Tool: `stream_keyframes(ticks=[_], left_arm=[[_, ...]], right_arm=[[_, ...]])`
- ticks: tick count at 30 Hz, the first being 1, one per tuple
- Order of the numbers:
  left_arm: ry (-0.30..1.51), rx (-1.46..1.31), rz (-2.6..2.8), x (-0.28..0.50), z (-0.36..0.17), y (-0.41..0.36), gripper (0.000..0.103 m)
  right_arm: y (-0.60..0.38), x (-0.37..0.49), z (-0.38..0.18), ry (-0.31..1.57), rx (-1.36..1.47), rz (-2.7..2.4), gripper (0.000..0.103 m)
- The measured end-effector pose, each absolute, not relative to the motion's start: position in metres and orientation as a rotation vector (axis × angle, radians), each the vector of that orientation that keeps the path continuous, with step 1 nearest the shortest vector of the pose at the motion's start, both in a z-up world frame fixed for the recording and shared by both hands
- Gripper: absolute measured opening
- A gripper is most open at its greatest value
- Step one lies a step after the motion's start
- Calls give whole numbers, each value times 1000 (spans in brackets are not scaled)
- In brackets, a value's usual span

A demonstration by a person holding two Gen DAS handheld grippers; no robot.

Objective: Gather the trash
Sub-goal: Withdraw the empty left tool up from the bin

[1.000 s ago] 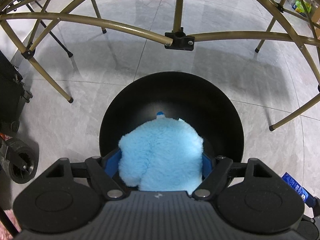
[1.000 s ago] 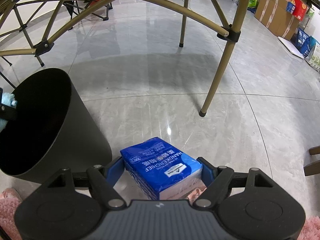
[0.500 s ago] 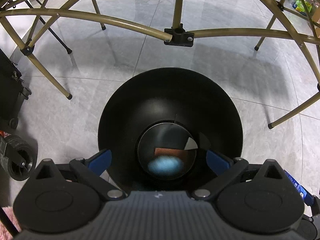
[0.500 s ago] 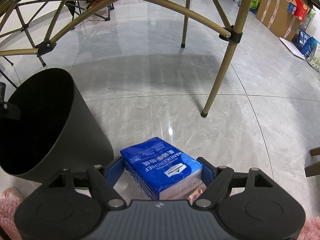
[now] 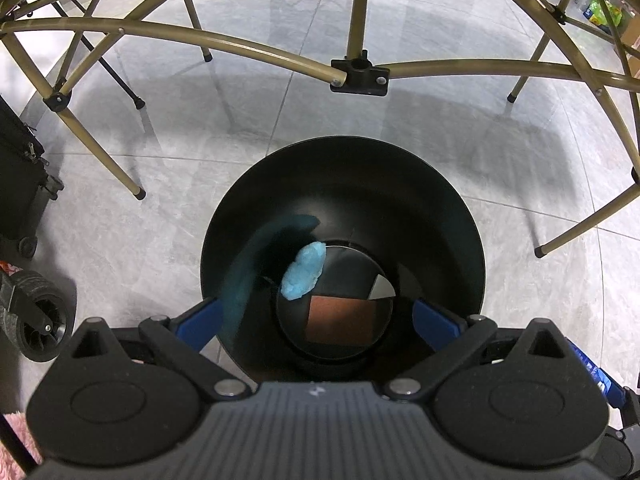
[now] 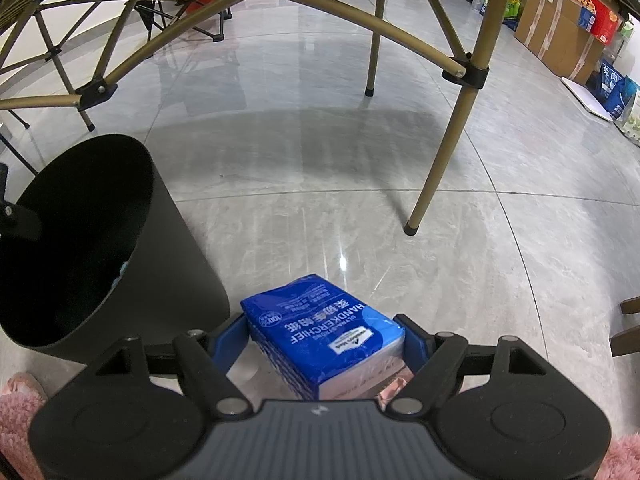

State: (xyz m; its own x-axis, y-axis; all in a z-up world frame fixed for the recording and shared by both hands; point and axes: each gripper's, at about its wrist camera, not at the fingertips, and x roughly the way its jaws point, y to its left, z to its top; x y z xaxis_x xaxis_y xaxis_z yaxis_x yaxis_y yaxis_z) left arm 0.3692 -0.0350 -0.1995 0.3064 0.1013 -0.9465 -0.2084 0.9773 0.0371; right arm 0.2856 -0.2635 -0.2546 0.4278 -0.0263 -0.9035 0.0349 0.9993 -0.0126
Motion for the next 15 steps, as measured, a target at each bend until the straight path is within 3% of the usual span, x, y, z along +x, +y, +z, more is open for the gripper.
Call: stream_keyframes(ticks=[15], left_arm=[[1208,-89,224,354,-188,-17,103]], right_arm=[[-258,281,-244,1095,2,-16,78]])
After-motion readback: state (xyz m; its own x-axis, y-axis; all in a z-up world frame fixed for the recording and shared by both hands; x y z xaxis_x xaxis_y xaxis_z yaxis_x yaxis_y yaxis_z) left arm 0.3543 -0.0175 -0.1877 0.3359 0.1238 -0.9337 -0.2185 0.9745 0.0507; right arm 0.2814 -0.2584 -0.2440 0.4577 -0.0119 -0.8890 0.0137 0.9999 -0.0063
